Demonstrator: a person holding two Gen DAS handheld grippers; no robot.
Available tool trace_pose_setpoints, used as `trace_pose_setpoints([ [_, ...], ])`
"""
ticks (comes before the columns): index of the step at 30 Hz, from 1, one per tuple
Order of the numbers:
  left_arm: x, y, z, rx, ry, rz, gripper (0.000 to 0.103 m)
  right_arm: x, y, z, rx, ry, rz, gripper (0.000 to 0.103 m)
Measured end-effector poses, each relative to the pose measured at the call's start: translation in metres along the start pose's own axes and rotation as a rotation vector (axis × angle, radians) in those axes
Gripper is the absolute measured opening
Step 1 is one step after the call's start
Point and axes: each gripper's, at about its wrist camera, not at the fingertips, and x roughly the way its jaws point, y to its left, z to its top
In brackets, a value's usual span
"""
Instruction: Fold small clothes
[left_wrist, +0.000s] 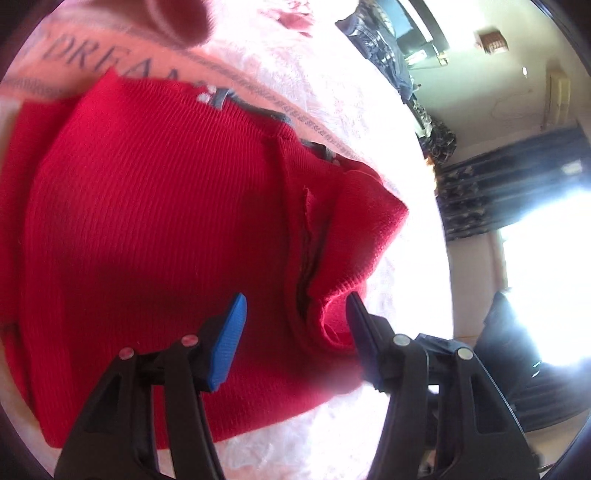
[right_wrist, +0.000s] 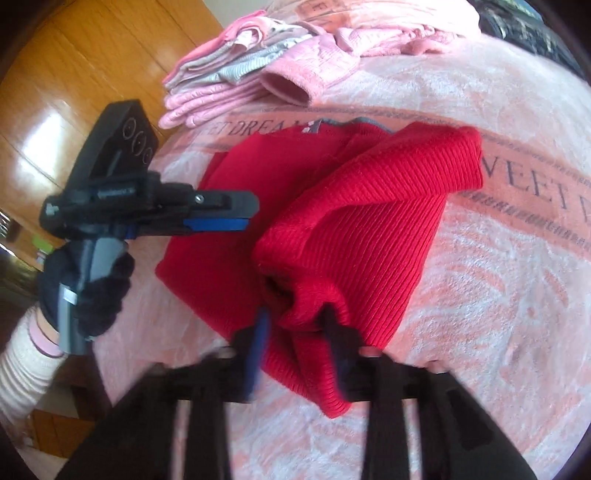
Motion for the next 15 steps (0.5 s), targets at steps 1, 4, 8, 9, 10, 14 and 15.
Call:
trace_pose_setpoints([
  [1,0.0,-0.002,-0.001,0.014,-0.006,0.022,0.055,-0.005,-0.006,0.0,0.044,-0.019,0.031,0.06],
  [4,-0.005,0.003,-0.004,0.03,-0.016,0.063,0.055,-0.019,-0.024,0.011,0.15,-0.077,0.056,0.059],
  [8,-0.016,0.011,-0.007,0.057,-0.029,0.104,0.055,-0.021,-0.062,0.04,0.329,-0.106,0.05,0.059],
  [9,-0.019,0.012,-0.008,0.057,-0.031,0.104,0.055,-0.018,-0.071,0.049,0.369,-0.104,0.045,0.059],
  [10,-0.021,0.015,-0.008,0.056,-0.033,0.101,0.055,-0.015,-0.077,0.055,0.391,-0.104,0.032,0.059],
  [14,-0.025,0.021,-0.012,0.055,-0.033,0.093,0.055,0.006,-0.085,0.08,0.445,-0.087,0.03,0.02],
  [15,-0.025,0.021,-0.012,0.06,-0.032,0.092,0.055,0.008,-0.082,0.083,0.443,-0.095,0.03,0.019],
])
